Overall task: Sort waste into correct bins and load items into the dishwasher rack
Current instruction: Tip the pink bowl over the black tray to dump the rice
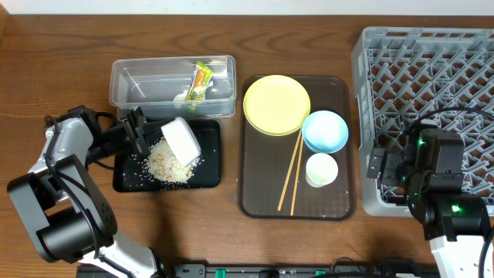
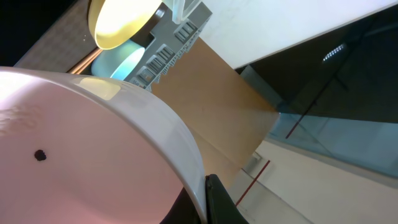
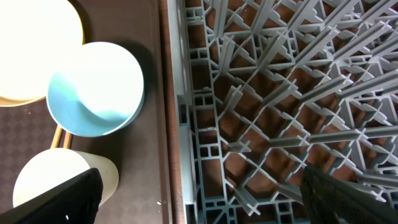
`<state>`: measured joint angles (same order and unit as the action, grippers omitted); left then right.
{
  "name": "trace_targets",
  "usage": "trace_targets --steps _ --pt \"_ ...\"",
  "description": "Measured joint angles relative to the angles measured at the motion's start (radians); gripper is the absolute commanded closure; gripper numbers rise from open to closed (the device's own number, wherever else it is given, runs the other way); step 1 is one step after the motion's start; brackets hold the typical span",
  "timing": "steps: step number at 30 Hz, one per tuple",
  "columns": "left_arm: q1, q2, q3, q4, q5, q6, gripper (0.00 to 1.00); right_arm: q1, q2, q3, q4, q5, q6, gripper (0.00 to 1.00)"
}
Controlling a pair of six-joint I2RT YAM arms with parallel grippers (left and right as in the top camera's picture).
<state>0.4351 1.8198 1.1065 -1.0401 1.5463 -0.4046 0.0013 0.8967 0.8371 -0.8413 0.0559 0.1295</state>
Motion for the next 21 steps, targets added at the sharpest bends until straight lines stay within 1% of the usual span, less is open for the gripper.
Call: trace_targets --steps 5,13,17,21 --pt "0.000 0.000 0.000 0.082 -0.003 0.046 0.94 0.000 0.000 0.000 0.000 0.000 0.000 0.01" --pt "0.000 0.000 0.000 0.222 -0.004 0.216 0.94 0.000 0.000 0.000 0.000 0.000 0.000 0.01" --pt "0.000 0.000 0.000 0.272 -0.005 0.251 0.94 0.000 0.000 0.000 0.000 0.000 0.000 0.01" --pt "0.000 0.000 0.000 0.277 -0.005 0.261 0.94 0.000 0.000 0.000 0.000 0.000 0.000 0.01"
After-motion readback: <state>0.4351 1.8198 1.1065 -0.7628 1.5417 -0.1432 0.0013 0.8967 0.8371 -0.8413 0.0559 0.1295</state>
